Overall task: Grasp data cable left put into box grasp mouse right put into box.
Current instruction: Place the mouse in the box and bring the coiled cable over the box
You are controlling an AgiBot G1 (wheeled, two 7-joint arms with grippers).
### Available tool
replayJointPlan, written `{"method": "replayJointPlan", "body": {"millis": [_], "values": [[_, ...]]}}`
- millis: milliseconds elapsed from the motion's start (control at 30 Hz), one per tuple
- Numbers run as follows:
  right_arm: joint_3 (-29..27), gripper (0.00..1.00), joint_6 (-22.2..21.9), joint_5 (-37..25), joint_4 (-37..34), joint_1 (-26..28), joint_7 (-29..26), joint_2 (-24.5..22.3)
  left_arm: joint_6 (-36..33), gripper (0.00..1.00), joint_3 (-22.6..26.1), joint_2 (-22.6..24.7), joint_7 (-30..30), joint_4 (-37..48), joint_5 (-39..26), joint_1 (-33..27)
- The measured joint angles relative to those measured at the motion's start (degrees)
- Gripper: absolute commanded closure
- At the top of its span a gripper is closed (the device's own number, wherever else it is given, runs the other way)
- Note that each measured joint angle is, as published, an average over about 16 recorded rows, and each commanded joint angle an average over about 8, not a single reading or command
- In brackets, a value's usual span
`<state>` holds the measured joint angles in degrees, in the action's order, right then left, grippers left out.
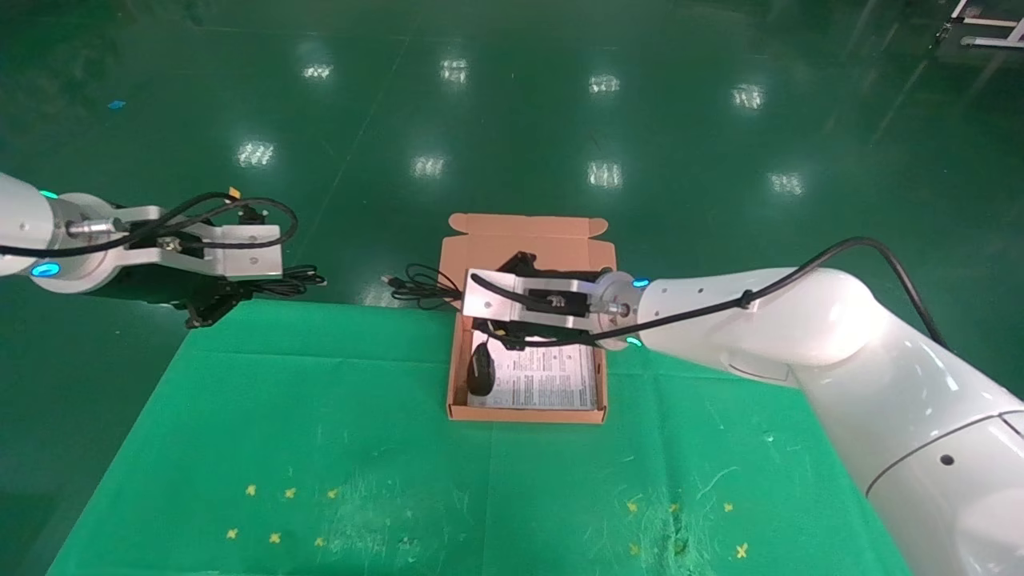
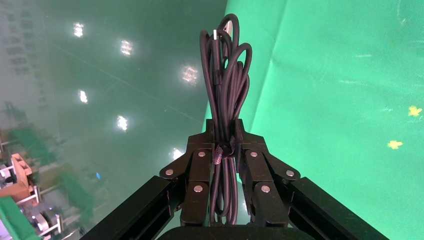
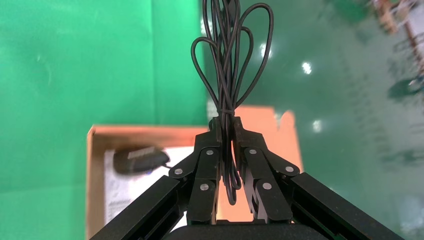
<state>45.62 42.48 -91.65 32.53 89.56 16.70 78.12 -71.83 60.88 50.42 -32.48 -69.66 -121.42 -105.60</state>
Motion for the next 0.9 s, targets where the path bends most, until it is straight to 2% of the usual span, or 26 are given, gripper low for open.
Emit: {"method": "replayJointPlan", "body": {"millis": [167, 400, 433, 700, 900], "values": [[3.65, 0.98, -1.46, 0.68, -2.81, 0.50, -3.25, 0.06, -0.01, 1.00, 0.00, -0.03, -0.09, -0.10, -0.04, 0.02], [7.76, 0.10, -2.96, 0.98, -5.48, 1.39, -7.02, -0.21, -0.01, 1.00, 0.05, 0.03, -0.08, -0.20, -0.03, 0.14], [8.19, 0.00, -3.12, 1.03, -5.57, 1.46, -7.44, -0.29, 0.03, 1.00, 0.07, 0.09, -0.07, -0.20, 0.00, 0.22], [10.18, 0.00, -3.76, 1.46, -4.53, 1.48, -8.99, -1.43, 1.32, 1.00, 0.43, 1.61, 0.81, 0.69, 0.44, 1.45], [10.50, 0.00, -3.68, 1.67, -3.07, 1.23, -9.28, -3.18, 4.44, 1.00, 0.86, 4.84, 3.35, 3.83, 1.28, 3.19]]}}
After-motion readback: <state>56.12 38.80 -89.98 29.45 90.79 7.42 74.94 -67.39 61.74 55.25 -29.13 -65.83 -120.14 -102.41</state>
